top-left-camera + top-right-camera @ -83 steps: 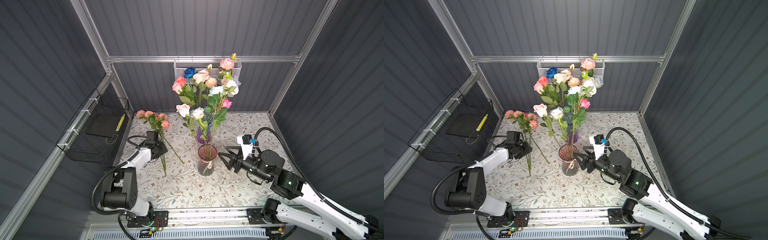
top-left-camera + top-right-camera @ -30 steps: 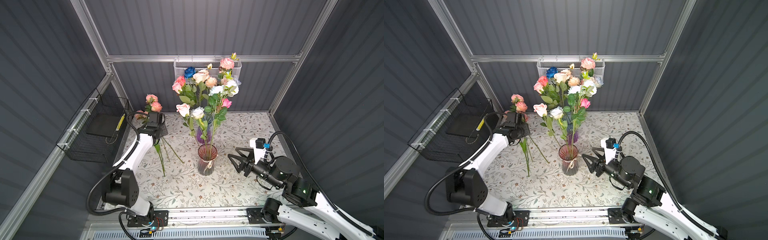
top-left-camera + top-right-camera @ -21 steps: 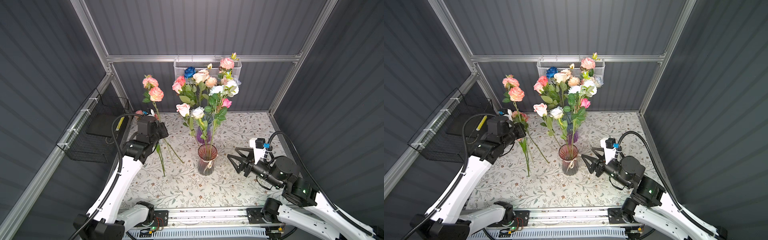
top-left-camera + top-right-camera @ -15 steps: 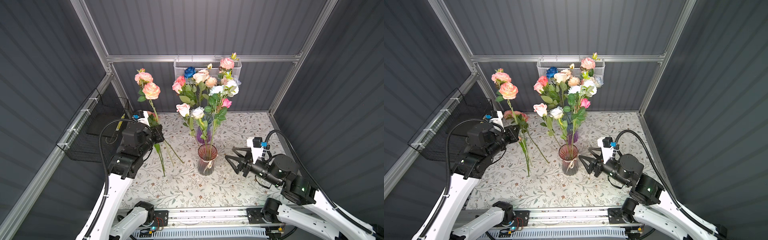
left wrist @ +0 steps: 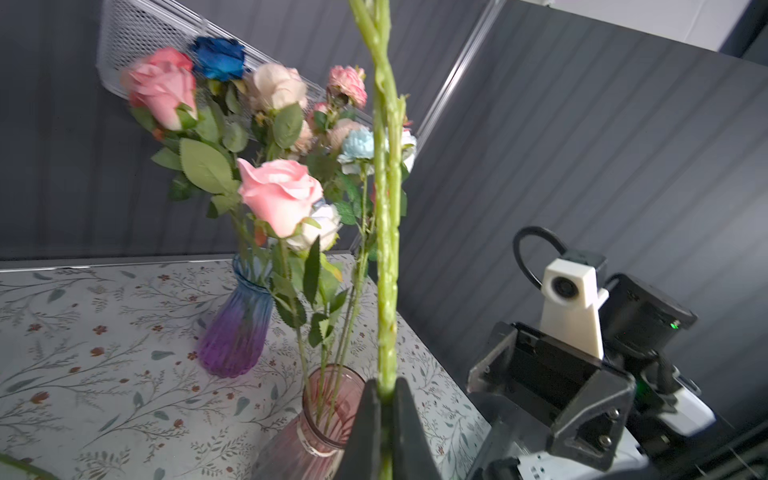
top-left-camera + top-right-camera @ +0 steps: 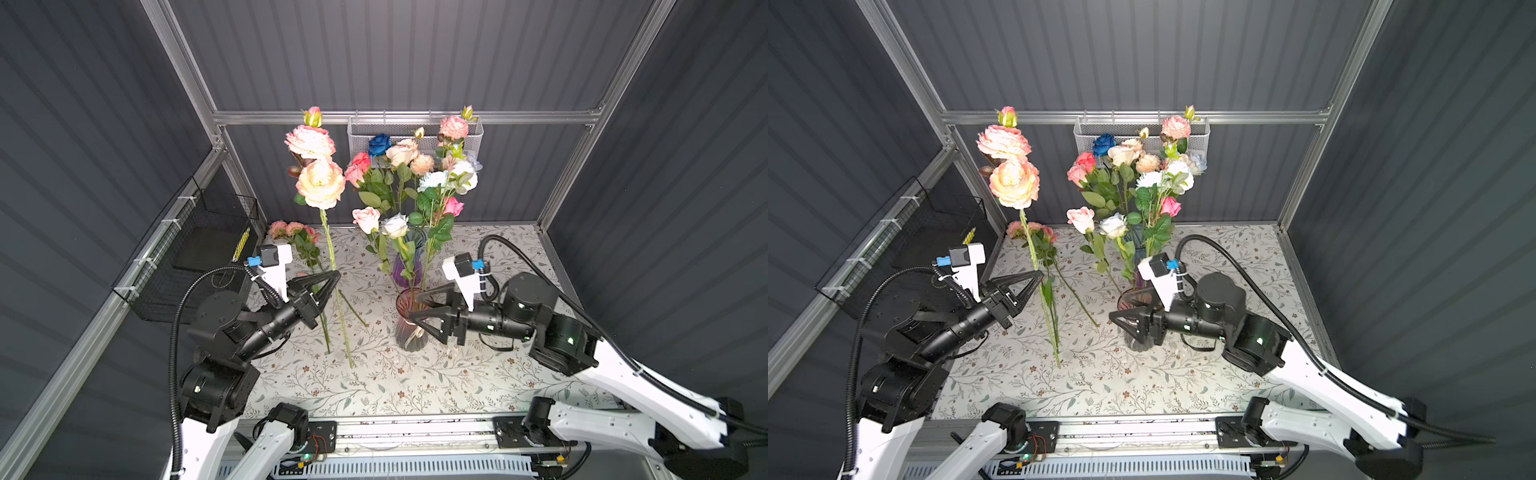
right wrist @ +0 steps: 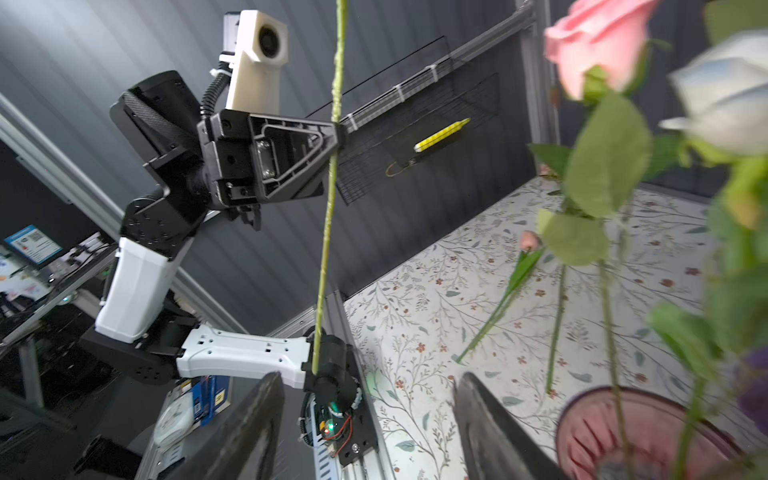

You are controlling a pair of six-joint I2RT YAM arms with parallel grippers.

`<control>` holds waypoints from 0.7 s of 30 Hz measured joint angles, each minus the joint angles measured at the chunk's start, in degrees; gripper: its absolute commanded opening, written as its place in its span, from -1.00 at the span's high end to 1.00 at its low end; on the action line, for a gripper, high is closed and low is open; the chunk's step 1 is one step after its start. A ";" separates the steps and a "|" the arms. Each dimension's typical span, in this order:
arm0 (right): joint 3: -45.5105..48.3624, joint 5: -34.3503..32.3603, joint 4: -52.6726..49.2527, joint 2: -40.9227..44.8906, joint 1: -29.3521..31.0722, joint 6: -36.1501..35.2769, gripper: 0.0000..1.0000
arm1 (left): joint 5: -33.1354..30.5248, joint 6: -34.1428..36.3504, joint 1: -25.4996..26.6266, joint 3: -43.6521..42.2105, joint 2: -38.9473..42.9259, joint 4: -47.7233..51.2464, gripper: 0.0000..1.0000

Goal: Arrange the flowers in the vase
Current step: 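Grasp the peach rose stem with the right gripper and open the left gripper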

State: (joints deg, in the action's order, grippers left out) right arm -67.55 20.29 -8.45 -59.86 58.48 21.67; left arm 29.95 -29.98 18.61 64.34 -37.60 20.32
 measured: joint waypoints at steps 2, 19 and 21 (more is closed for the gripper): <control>-4.00 0.76 -0.28 -4.17 2.01 -0.70 -0.37 | 3.02 -0.87 0.00 -1.97 0.55 -1.92 1.00; -18.71 8.50 -1.79 -22.38 6.08 -2.43 0.67 | 15.37 -8.72 0.00 -7.52 2.71 -15.72 1.00; -18.71 9.25 -1.25 -22.38 6.08 -2.10 0.91 | 15.32 -8.92 0.00 -7.63 2.67 -16.06 1.00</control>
State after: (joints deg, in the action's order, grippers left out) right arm -86.26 29.54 -9.69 -82.24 64.55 19.57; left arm 45.28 -38.89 18.61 56.71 -34.94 4.25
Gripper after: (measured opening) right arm 0.144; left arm 0.069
